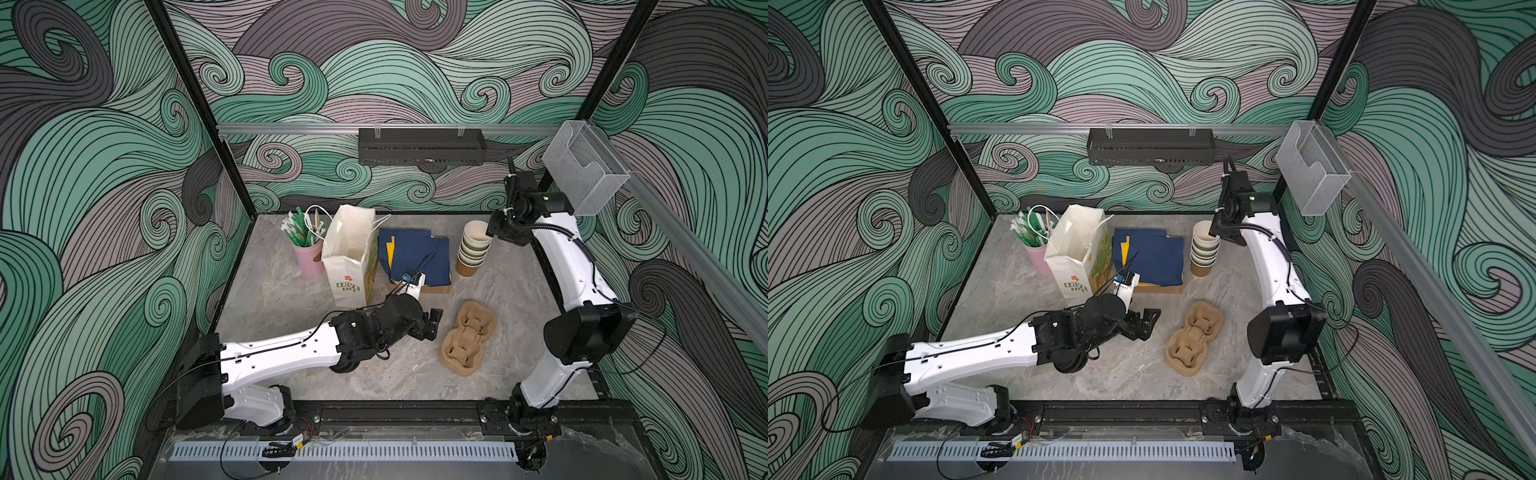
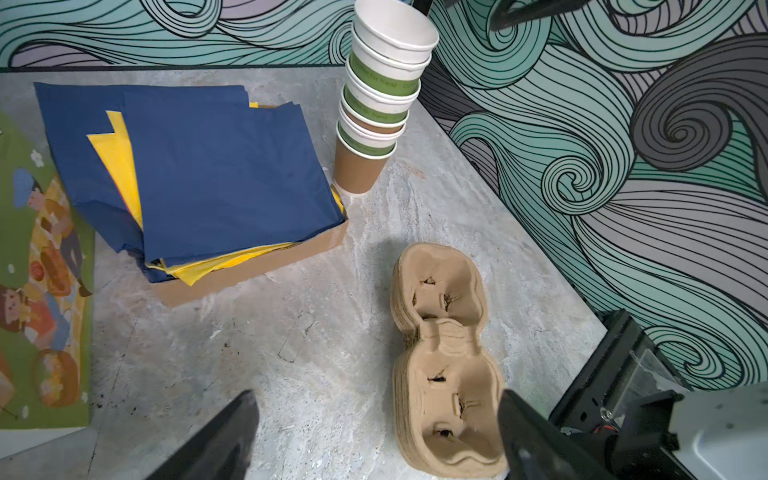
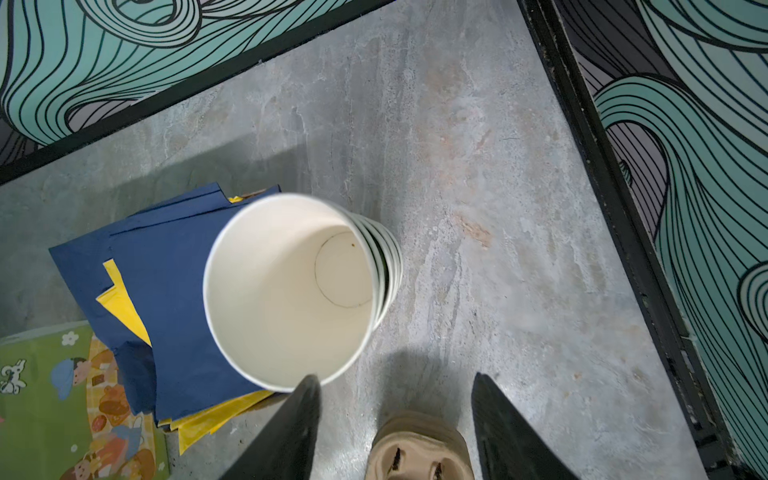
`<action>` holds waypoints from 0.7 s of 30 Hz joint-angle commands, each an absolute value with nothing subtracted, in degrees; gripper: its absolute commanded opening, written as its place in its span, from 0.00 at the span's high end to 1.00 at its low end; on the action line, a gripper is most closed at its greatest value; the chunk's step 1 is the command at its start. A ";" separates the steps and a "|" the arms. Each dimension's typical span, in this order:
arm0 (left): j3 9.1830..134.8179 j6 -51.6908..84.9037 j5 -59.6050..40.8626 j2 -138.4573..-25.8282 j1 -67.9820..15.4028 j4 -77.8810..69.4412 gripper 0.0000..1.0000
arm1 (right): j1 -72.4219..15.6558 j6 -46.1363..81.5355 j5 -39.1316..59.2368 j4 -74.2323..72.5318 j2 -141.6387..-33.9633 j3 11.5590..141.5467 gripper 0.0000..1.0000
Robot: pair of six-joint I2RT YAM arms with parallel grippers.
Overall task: Pack the takeout coffee
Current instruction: 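Reach the right gripper to the green-banded cup stack and grip the top cup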
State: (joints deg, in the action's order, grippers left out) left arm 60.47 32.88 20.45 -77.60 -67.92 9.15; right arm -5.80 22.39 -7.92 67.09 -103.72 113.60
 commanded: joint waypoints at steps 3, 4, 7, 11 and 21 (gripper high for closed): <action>63.01 31.22 19.38 -78.02 -67.68 8.20 0.08 | -5.45 20.39 -7.46 68.33 -106.93 117.31 0.52; 63.02 31.05 19.36 -77.91 -67.60 8.34 0.08 | -5.45 20.14 -7.47 68.35 -107.66 117.68 0.54; 63.19 30.61 19.56 -77.76 -67.47 8.95 0.08 | -5.45 19.56 -7.47 68.54 -109.35 118.63 0.62; 63.28 30.85 20.22 -77.42 -67.32 9.15 0.08 | -5.43 19.34 -8.09 68.50 -110.51 118.83 0.65; 62.06 32.08 20.74 -77.13 -67.11 7.10 0.08 | -5.43 18.55 -8.99 68.86 -111.27 118.69 0.76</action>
State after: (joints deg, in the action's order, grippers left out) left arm 61.06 31.94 20.10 -77.71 -67.51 8.69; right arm -5.76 19.11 -7.77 67.37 -110.91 117.64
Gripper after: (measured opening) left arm 0.922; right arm 0.255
